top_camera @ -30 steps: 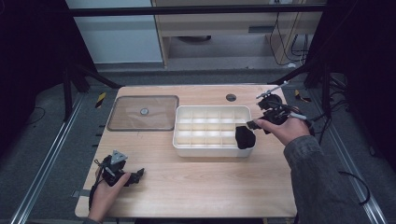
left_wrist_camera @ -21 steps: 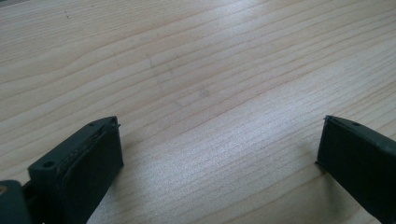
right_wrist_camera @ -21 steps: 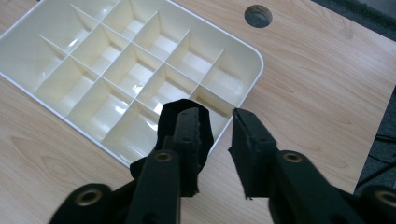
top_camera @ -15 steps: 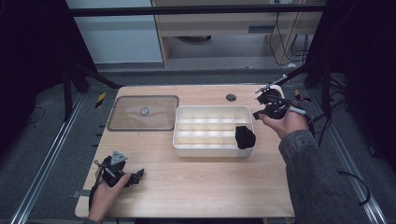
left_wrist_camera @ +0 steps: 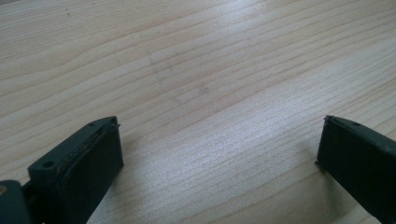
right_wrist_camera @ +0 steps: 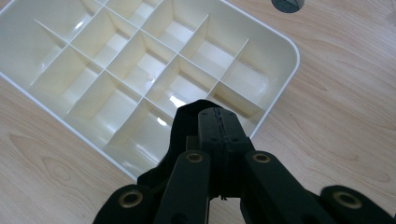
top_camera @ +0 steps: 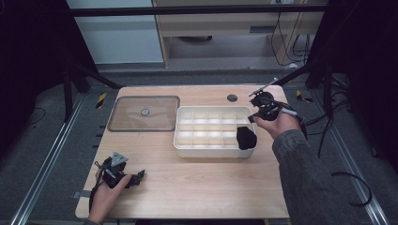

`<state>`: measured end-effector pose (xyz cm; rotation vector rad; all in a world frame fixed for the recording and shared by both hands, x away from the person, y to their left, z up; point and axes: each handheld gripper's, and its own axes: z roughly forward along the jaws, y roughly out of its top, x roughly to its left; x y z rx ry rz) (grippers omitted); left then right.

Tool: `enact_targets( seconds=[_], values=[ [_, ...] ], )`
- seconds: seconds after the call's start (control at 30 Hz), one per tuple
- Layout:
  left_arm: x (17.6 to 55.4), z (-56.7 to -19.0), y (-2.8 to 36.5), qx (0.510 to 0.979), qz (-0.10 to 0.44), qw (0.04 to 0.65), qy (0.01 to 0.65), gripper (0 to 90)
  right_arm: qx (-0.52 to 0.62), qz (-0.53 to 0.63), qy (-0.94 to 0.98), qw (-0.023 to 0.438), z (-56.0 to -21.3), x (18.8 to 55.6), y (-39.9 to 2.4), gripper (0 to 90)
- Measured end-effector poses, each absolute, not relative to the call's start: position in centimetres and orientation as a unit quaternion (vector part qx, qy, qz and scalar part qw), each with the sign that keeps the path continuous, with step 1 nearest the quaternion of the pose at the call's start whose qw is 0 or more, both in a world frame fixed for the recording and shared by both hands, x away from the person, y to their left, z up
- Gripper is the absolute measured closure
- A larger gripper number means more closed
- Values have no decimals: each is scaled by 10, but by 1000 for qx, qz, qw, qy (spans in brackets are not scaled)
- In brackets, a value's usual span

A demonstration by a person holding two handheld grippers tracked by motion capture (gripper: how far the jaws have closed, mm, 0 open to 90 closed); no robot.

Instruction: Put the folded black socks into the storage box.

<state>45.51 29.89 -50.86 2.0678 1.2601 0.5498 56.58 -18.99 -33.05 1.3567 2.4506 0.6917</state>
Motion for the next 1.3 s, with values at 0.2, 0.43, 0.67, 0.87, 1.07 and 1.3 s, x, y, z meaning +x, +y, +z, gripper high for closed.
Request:
enact_targets(
  seconds=[0.2,0.43,0.67,0.87,1.07,1.3],
  values=[
    [455,-509,299,788,210,324,480,0,470,235,841,128,-330,569,-192,900],
    [454,-509,299,788,210,323,480,0,468,232,844,123,-336,572,-184,900],
    [454,-509,299,788,210,323,480,0,459,226,851,120,-343,575,-172,900],
    [454,-509,299,788,210,323,479,0,451,220,857,117,-349,578,-160,900],
    [453,-509,299,789,210,323,479,0,455,225,855,110,-362,581,-154,900],
    [453,-509,299,788,210,323,480,0,455,217,857,105,-371,585,-145,900]
  ],
)
